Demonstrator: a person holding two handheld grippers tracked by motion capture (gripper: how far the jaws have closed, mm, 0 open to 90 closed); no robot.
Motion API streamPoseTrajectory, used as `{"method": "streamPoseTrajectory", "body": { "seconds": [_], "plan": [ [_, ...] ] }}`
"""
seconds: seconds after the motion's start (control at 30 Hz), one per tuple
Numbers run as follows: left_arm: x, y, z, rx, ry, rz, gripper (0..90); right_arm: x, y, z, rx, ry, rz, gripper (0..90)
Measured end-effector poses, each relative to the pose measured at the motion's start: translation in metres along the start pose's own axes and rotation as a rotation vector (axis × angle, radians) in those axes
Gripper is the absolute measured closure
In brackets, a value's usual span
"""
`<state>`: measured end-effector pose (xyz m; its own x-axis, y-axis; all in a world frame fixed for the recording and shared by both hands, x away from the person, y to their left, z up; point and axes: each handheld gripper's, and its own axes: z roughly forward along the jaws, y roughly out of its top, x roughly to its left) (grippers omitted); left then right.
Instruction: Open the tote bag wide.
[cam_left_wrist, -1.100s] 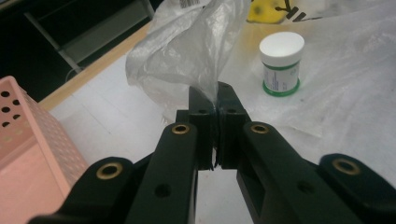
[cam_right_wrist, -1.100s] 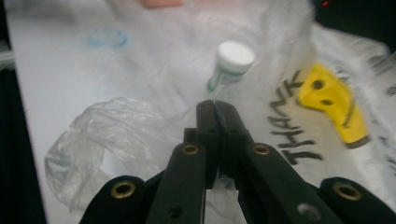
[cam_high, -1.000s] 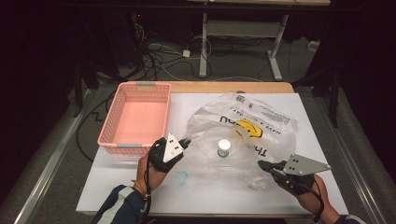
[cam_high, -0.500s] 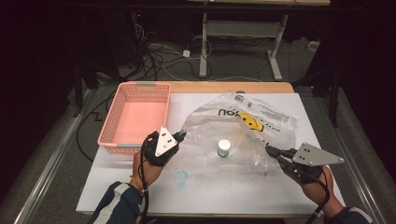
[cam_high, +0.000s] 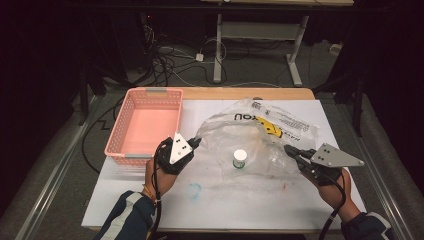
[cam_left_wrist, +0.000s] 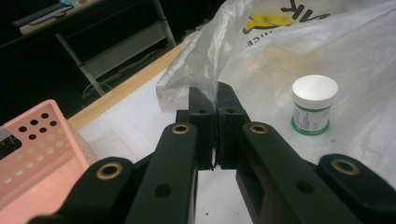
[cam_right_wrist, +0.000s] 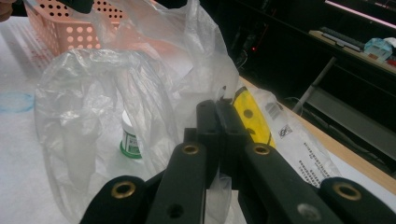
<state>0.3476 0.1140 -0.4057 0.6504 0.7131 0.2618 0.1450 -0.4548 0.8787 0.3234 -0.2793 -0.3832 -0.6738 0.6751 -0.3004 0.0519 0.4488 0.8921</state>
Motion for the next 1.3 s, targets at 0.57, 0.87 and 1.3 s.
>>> {"method": "streamPoseTrajectory", "body": {
  "seconds": [0.57,0.87,1.3],
  "plan": [
    [0.0037,0.0074,0.003,-0.024,0.002,-0.014,85.0,-0.0067,0.0036,0.0054,-0.015,-0.034,0.005,90.0],
    [0.0026,0.0086,0.0012,-0.029,-0.003,-0.016,85.0,-0.0067,-0.0006,0.0068,-0.002,-0.033,0.01,90.0],
    [0.0025,0.0069,-0.0015,-0.023,-0.004,-0.006,85.0,-0.0042,-0.0007,0.0045,0.0,-0.03,0.008,90.0]
  ]
}}
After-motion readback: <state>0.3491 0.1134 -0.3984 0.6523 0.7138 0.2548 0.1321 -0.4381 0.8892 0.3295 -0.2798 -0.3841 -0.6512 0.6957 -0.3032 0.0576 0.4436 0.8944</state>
